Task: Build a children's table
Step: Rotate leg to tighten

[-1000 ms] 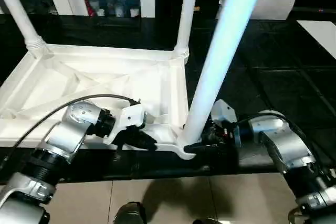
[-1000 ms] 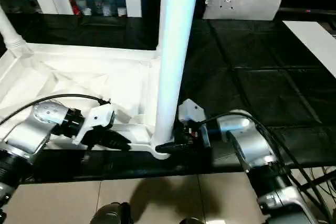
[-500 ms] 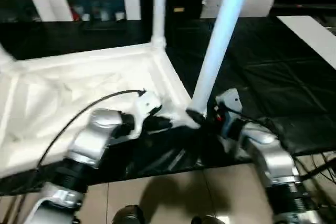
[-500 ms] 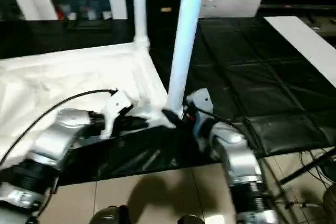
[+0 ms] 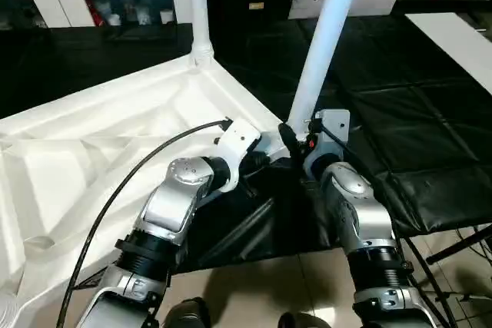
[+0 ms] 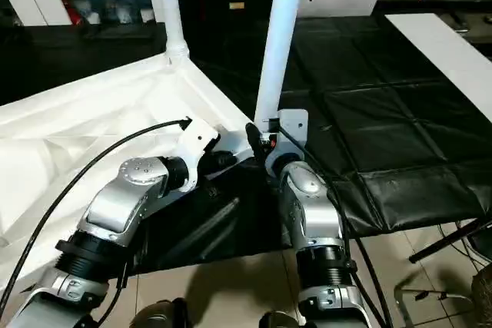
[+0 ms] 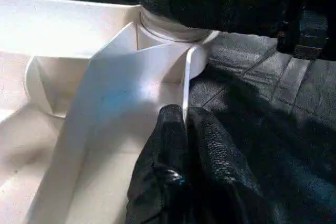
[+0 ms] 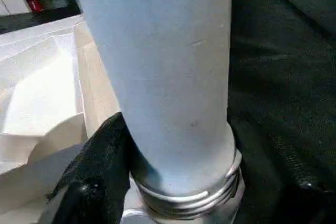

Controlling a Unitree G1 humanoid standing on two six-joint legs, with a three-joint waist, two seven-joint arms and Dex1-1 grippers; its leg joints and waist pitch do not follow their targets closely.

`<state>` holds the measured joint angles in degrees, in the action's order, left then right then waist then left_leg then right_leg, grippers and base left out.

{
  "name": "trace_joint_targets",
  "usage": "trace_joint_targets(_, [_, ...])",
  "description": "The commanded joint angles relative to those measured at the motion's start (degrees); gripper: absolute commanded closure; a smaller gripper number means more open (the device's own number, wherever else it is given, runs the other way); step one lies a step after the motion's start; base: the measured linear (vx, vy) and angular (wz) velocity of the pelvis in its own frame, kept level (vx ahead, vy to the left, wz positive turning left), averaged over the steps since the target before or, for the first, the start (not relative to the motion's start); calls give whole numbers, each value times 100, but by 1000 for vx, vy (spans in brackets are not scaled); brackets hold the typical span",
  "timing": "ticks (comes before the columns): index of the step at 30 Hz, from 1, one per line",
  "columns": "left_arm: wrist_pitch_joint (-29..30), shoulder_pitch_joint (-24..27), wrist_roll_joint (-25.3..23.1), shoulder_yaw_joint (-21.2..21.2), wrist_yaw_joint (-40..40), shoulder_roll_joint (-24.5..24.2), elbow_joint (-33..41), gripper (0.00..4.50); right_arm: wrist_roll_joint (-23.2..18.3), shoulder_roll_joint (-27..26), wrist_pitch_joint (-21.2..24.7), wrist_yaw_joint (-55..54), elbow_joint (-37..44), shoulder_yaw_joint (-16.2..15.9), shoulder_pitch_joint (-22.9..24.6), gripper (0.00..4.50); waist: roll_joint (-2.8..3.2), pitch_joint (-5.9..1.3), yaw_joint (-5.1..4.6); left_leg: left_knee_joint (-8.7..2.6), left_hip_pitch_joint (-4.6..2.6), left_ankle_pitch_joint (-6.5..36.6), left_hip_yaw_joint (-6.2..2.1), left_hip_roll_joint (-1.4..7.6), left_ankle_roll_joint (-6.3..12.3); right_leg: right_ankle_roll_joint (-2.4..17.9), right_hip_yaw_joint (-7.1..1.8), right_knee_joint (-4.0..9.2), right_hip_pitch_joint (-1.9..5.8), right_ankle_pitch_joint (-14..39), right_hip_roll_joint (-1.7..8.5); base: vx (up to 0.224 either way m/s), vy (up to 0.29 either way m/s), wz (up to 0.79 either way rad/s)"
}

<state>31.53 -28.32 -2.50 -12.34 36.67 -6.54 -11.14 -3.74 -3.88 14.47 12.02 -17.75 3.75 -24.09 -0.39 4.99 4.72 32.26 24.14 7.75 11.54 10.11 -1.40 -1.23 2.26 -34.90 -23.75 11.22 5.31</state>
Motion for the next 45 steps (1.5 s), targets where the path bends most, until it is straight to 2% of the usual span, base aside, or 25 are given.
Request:
trace_joint_targets(1, [-98,-111,37,22,-90,-16,296,450,28,-86,100,625,22,-748,250,193,-7,-443,16,-280,-207,609,-128,248,444,1271,-172,291,268,-532,243,0,0,0])
trace_joint_targets(3, [-189,-42,66,-32,137,-219,302,450,-6,108,-18,829,138,-728,338,193,-5,-421,12,-297,-217,862,-124,259,423,1275,-178,329,262,-148,255,0,0,0])
trace_joint_targets(4, [-189,-42,66,-32,137,-219,302,450,-6,108,-18,829,138,-728,338,137,-3,-417,17,-305,-221,922,-133,265,400,1257,-177,344,265,-26,258,0,0,0])
trace_joint_targets(5, [-349,42,67,-106,500,-509,289,450,4,423,-194,1105,294,-722,442,123,-11,-405,7,-317,-225,1015,-129,266,345,1232,-182,360,256,156,252,0,0,0])
trace_joint_targets(6, [-361,46,68,-108,523,-526,285,450,-4,442,-201,1132,307,-719,448,120,-2,-401,23,-321,-236,1139,-132,271,284,1174,-182,378,257,343,251,0,0,0])
trace_joint_targets(9, [-689,122,78,-202,1041,-933,177,450,-278,875,-351,1872,617,-638,557,82,-13,-390,-12,-347,-227,1364,-147,280,207,1102,-191,395,254,625,262,0,0,0])
trace_joint_targets(12, [-857,135,98,-257,1246,-1105,123,450,-459,1067,-318,2246,761,-616,591,64,-15,-388,-9,-347,-241,1433,-142,290,208,1144,-199,401,232,714,267,0,0,0])
trace_joint_targets(15, [-1320,119,156,-467,2011,-1644,-29,450,-787,1929,-269,3686,1064,-851,659,30,-10,-404,32,-321,-251,1355,-145,290,272,1138,-191,375,263,564,252,0,0,0])
trace_joint_targets(18, [-1669,76,190,-571,2488,-1895,-153,450,-906,2314,-260,4300,1062,-951,616,3,-10,-399,46,-314,-249,1336,-130,288,316,1275,-195,357,237,470,269,0,0,0])
trace_joint_targets(19, [-1680,75,194,-574,2510,-1904,-157,450,-907,2327,-260,4322,1057,-954,611,3,-12,-400,51,-313,-258,1358,-128,291,315,1306,-194,365,234,497,275,0,0,0])
trace_joint_targets(20, [-1864,45,268,-630,2887,-2037,-216,450,-906,2527,-267,4687,958,-1011,512,3,-27,-411,57,-305,-264,1378,-132,290,324,1363,-185,365,237,562,282,0,0,0])
trace_joint_targets(23, [-2066,-17,394,-779,3494,-2237,-265,450,-799,2804,-431,5116,696,-1180,265,3,-2,-398,75,-326,-280,1478,-131,310,237,1426,-183,364,230,757,287,0,0,0])
trace_joint_targets(24, [-2083,-22,399,-792,3522,-2249,-271,450,-797,2820,-443,5134,682,-1193,251,3,-11,-403,76,-324,-289,1520,-130,310,201,1446,-183,359,219,802,290,0,0,0])
trace_joint_targets(27, [-2249,-72,437,-927,3805,-2355,-324,450,-799,2955,-510,5399,575,-1349,124,3,-10,-400,109,-330,-301,1618,-125,318,155,1440,-189,367,213,936,301,0,0,0])
trace_joint_targets(29, [-2389,-110,462,-1074,4233,-2458,-329,450,-711,3035,-542,5805,378,-1545,-47,3,-30,-413,164,-324,-308,1666,-122,323,135,1421,-192,367,214,1049,316,0,0,0])
trace_joint_targets(31, [-2407,-121,452,-1093,4287,-2469,-335,450,-689,3032,-573,5873,325,-1578,-73,3,-33,-411,180,-333,-308,1672,-119,330,108,1420,-192,369,206,1106,316,0,0,0])
trace_joint_targets(32, [-2446,-132,440,-1096,4307,-2468,-349,450,-692,3037,-579,5936,293,-1611,-87,3,-30,-408,198,-333,-331,1717,-113,337,84,1423,-198,373,189,1132,317,0,0,0])
trace_joint_targets(35, [-2484,-143,433,-1093,4343,-2465,-359,450,-704,3057,-577,6067,256,-1682,-103,3,-27,-420,222,-336,-311,1683,-125,336,72,1425,-190,353,209,1070,318,0,0,0])
trace_joint_targets(38, [-2543,-175,460,-1114,4407,-2472,-395,450,-715,3085,-582,6272,158,-1840,-146,3,-54,-431,222,-328,-299,1650,-124,330,91,1424,-187,348,220,1063,323,0,0,0])
trace_joint_targets(44, [-2592,-184,481,-1118,4469,-2463,-433,450,-750,3049,-528,6493,77,-1935,-198,75,-57,-447,244,-308,-291,1506,-121,332,164,1463,-182,326,224,947,322,0,0,0])
trace_joint_targets(45, [-2595,-180,476,-1117,4472,-2466,-432,450,-746,3048,-531,6501,68,-1935,-200,75,-55,-451,248,-305,-295,1492,-120,331,165,1472,-182,326,224,949,324,0,0,0])
